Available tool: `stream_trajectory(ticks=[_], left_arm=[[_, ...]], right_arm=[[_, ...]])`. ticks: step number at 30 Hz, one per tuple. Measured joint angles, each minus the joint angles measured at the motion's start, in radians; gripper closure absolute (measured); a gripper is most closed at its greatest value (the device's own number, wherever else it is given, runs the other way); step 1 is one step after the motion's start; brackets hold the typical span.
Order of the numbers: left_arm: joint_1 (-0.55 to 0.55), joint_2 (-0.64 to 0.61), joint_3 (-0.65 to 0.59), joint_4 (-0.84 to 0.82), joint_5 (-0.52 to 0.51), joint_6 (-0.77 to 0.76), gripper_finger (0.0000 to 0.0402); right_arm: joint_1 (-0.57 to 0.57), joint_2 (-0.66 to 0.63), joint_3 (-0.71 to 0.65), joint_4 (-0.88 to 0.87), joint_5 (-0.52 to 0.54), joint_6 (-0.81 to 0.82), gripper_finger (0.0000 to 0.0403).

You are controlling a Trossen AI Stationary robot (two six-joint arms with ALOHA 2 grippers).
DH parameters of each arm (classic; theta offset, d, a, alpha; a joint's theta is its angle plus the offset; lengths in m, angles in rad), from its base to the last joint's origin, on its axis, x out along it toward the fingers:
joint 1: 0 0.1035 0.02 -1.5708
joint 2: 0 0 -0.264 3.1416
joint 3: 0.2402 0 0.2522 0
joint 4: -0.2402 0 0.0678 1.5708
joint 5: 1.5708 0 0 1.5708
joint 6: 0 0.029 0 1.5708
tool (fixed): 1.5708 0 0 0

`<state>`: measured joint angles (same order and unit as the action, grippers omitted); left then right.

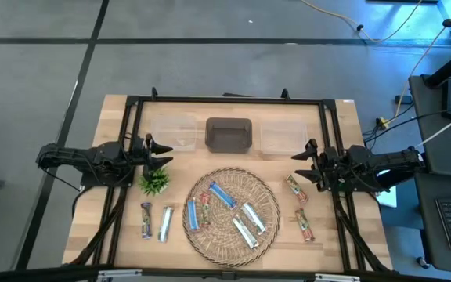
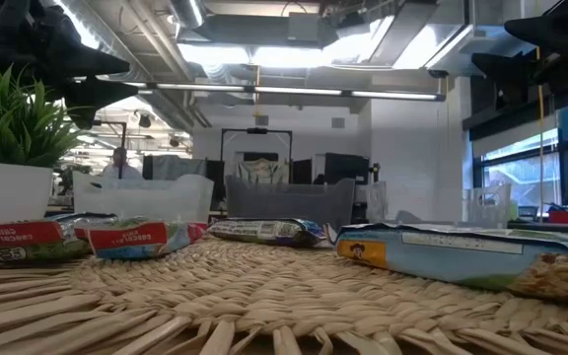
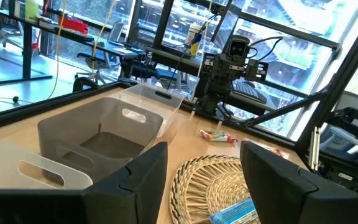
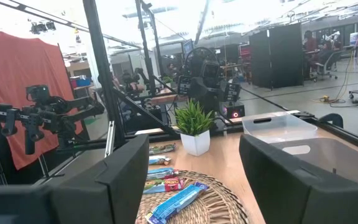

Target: Pick and place Granola Bars by type

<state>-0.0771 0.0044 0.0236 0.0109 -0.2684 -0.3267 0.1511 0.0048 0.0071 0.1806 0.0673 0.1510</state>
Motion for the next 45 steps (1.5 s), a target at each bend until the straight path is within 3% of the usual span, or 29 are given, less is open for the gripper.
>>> stream_trajectory(ticks=[10, 21, 26, 30, 34, 37, 39, 42, 45], left_arm=[[0.0, 0.0, 0.0, 0.0, 0.0, 0.0, 0.0207], [0.0, 0.0, 0.0, 0.0, 0.0, 0.0, 0.0206], [0.0, 0.0, 0.0, 0.0, 0.0, 0.0, 0.0205], [0.0, 0.0, 0.0, 0.0, 0.0, 0.0, 0.0204], [0.0, 0.0, 0.0, 0.0, 0.0, 0.0, 0.0207], [0.0, 0.0, 0.0, 0.0, 0.0, 0.0, 0.0207], [0.0, 0.0, 0.0, 0.0, 0.0, 0.0, 0.0205], [0.0, 0.0, 0.0, 0.0, 0.0, 0.0, 0.0204], [0.0, 0.0, 0.0, 0.0, 0.0, 0.0, 0.0205]], right_arm=[[0.0, 0.0, 0.0, 0.008, 0.015, -0.006, 0.015], [0.0, -0.001, 0.0, 0.072, 0.228, 0.023, 0.015], [0.0, 0.009, 0.01, 0.083, 0.359, -0.071, 0.015], [0.0, 0.083, 0.094, 0.027, 0.422, -0.056, 0.015], [0.0, 0.244, 0.222, -0.038, 0.454, -0.016, 0.015], [0.0, 0.406, 0.38, -0.183, 0.476, 0.033, 0.015], [0.0, 0.526, 0.511, -0.375, 0.477, 0.099, 0.015], [0.0, 0.698, 0.713, -0.711, 0.463, 0.326, 0.015], [0.0, 0.852, 0.89, -1.063, 0.382, 0.587, 0.015]])
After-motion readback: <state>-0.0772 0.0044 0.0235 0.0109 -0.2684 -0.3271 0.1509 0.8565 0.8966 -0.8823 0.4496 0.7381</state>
